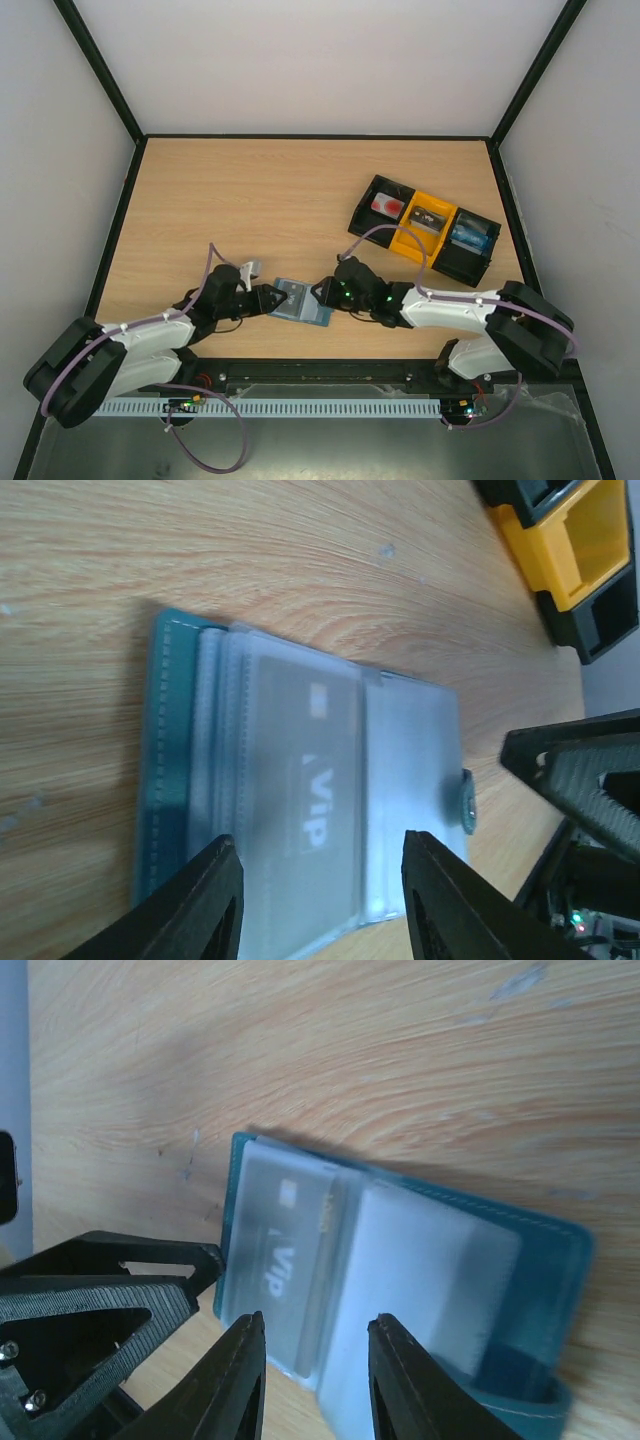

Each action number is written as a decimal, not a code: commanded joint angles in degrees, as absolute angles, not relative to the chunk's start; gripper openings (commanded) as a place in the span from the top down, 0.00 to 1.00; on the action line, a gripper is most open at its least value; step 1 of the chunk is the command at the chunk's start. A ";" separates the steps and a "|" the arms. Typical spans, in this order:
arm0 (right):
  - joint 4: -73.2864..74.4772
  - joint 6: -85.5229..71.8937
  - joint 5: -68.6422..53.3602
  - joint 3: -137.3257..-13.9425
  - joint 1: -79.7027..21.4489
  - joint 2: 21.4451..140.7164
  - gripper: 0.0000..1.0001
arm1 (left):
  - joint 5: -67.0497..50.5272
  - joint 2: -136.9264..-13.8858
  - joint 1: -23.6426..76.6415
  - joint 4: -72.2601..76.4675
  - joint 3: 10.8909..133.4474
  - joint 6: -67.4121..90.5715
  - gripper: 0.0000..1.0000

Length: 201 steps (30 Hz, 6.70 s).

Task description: Take the credit cards out of the card holder

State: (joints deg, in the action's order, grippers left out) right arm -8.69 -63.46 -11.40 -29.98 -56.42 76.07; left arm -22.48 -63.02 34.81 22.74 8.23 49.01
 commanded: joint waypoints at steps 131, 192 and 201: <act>-33.52 -69.59 -11.60 -25.16 -63.37 100.73 0.98 | -25.92 -56.32 33.77 28.79 5.43 54.38 0.14; -32.31 -69.78 -11.21 -26.13 -63.37 100.75 0.98 | -29.71 -58.32 33.45 29.35 6.50 54.29 0.10; -33.30 -69.96 -11.82 -25.98 -63.37 100.22 0.98 | -30.41 -58.18 33.48 29.93 6.77 54.76 0.11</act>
State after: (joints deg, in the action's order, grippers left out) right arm -39.70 -70.08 -10.57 -26.79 -63.02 98.63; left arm -28.62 -58.13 33.67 28.05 5.72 54.50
